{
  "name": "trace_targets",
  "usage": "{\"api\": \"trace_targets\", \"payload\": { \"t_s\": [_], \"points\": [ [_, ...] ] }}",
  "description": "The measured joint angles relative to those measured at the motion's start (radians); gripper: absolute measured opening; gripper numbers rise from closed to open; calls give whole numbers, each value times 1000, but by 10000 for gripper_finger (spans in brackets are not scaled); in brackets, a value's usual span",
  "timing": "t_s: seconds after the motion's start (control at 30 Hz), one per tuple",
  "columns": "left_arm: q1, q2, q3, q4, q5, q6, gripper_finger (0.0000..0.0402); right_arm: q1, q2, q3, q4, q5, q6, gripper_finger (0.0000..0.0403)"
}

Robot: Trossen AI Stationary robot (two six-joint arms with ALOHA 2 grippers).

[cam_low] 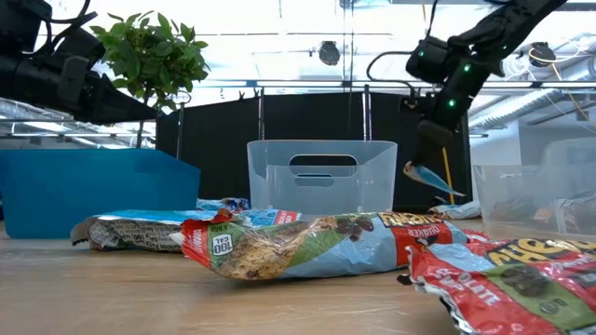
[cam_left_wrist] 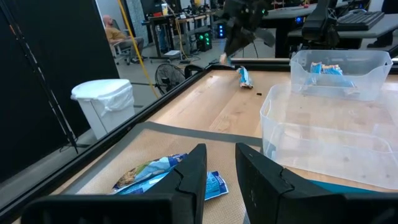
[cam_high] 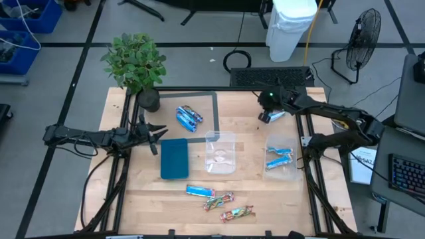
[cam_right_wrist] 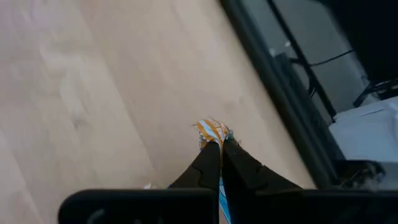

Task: Pick and place Granola Bars by type
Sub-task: Put the yellow granola bar into the right transparent bin

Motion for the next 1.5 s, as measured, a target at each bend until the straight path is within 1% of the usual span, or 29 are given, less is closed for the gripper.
{"api": "trace_targets", "payload": {
  "t_s": [0.07,0.13,0.4,0.5,0.63,0.7,0.77,0.83,0.93,0.97,1.17,1.33,1.5],
  "points": [
    [0,0,0,0,0,0,93,0,-21,0,42,-19,0,0],
    [0,0,0,0,0,0,93,-1,-36,0,97,-71,10,0],
    [0,0,0,0,0,0,93,-1,-50,-2,319,-334,104,0],
    [0,0,0,0,0,0,93,0,-51,-15,433,-428,135,0],
    [0,0,0,1,1,0,93,0,-50,-33,542,-572,176,0],
    [0,0,0,1,1,0,93,0,-51,-36,564,-638,189,0],
    [0,0,0,1,1,0,93,0,-50,-36,571,-682,200,0],
    [0,0,0,1,1,0,93,4,-50,-36,590,-706,203,0],
    [0,0,0,1,1,0,93,18,-50,-36,627,-709,203,0],
    [0,0,0,1,1,0,93,22,-50,-36,641,-730,203,0],
    [0,0,0,1,1,0,93,44,-50,-36,744,-927,250,0],
    [0,0,0,1,1,0,93,66,-49,-36,781,-1139,270,0],
    [0,0,0,1,1,0,93,97,-49,-37,783,-1270,313,0]
  ]
}}
